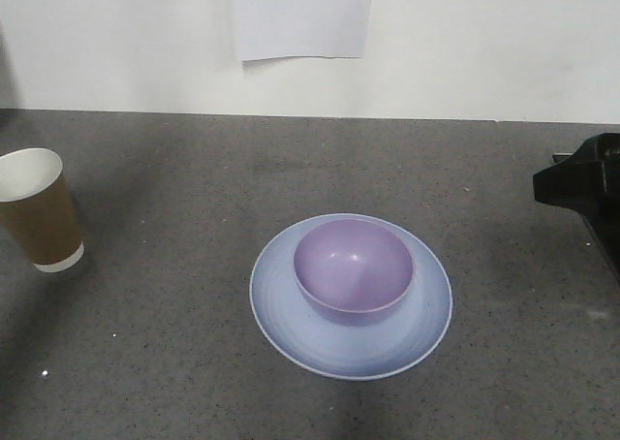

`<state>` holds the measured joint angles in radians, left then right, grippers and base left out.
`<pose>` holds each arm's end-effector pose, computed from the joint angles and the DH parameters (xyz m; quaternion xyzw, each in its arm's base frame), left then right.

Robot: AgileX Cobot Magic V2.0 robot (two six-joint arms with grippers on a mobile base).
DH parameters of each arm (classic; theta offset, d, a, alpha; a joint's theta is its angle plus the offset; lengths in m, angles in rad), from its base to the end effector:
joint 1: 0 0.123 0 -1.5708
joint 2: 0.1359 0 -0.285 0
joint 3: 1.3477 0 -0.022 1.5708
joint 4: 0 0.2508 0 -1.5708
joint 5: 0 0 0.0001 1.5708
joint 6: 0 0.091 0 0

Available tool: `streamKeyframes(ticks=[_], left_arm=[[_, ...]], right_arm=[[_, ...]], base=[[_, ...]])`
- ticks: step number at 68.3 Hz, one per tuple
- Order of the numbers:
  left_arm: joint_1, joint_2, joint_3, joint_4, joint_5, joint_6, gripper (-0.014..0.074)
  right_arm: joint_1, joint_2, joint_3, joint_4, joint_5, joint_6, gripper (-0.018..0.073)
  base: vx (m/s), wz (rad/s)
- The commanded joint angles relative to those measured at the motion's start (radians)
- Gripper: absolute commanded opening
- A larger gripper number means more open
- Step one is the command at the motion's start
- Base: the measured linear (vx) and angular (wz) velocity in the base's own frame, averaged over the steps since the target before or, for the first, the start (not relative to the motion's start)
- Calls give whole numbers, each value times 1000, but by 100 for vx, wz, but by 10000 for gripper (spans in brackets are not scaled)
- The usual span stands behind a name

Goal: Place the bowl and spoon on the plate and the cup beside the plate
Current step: 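Move the left gripper with the spoon over the bowl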

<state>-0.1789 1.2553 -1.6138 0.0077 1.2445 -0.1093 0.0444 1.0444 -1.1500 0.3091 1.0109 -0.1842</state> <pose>0.2258 -0.0402 0.4661 0.0320 0.9259 -0.0503 0.3731 0.1937 0.0321 0.3933 -0.0769 0.9161 0.1256 0.3728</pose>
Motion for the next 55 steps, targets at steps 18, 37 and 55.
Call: streamKeyframes(ticks=[18, 37, 55], left_arm=[[-10, 0, -32, -265, -49, 241, -8], [-172, 160, -114, -284, 7, 285, -8], [-349, 342, -224, -276, 7, 338, -8]], right_arm=[[-8, -24, -24, 3, -43, -8, 577], [-8, -24, -24, 3, -43, -8, 577], [-8, -24, -24, 6, -40, -8, 577]], base=[[0, 0], [0, 0], [0, 0]])
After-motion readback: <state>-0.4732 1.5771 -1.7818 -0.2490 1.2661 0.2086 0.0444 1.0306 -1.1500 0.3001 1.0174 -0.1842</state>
